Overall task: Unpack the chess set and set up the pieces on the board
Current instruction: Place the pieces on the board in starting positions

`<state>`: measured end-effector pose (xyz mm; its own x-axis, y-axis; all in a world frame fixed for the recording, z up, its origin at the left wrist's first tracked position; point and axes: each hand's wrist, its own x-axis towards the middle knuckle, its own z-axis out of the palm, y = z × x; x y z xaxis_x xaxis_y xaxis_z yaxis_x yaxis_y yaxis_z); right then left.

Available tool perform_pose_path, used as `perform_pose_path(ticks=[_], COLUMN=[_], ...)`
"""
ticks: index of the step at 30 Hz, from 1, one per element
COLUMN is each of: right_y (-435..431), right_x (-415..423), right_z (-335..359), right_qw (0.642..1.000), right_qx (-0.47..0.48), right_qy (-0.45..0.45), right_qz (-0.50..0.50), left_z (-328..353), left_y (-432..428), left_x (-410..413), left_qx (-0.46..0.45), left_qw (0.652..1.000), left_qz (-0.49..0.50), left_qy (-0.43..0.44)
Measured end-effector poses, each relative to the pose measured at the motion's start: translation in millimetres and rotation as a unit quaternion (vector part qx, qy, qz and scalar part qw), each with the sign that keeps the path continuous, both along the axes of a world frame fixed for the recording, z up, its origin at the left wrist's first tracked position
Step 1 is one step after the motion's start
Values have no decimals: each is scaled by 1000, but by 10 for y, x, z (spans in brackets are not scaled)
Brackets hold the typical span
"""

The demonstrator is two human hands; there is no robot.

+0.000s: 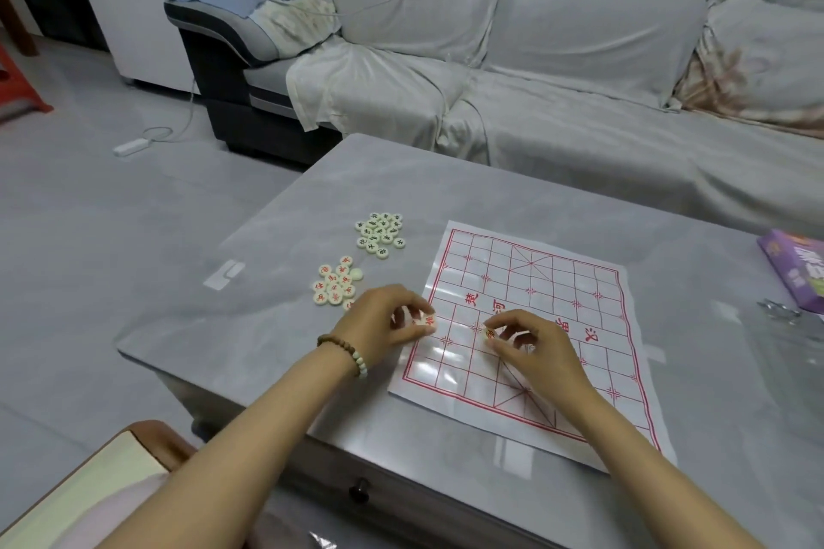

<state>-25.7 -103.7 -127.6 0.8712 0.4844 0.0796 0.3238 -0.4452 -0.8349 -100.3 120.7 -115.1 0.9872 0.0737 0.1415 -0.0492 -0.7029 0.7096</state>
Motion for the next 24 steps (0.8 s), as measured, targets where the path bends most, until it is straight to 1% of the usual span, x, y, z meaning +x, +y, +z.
perform_pose_path(ticks=[3, 6, 9, 12, 14, 16, 18, 21, 24], right_y=[-104, -212, -246, -140, 51, 332, 664, 1141, 1557], right_x=[-28, -68, -56, -10, 7, 22, 53, 125, 221], right_z=[-42, -141, -154, -42, 52, 124, 143, 66, -53], right_qw=[1000, 998, 997, 994, 994, 992, 985, 972, 965], right_qx=[-19, -54, -79, -98, -79, -74, -96, -132, -161], right_qy=[-20, -11, -2, -44, -55, -52, -61, -84, -96], right_qz=[-1, 2, 20, 37, 54, 85, 128, 178, 182], left_z=[-45, -143, -198, -145, -130, -183, -266, -376, -442], left_y=[-344, -488, -497, -350, -136, 136, 392, 605, 692], left_x=[184, 282, 301, 256, 178, 80, -36, -202, -303], left_qx=[58, 125, 126, 120, 147, 204, 257, 274, 265], left_qw=[997, 989, 987, 988, 986, 977, 960, 949, 949], left_qz=[-44, -49, -44, -43, -13, 37, 85, 98, 85], left_qy=[33, 67, 87, 91, 72, 57, 75, 121, 147])
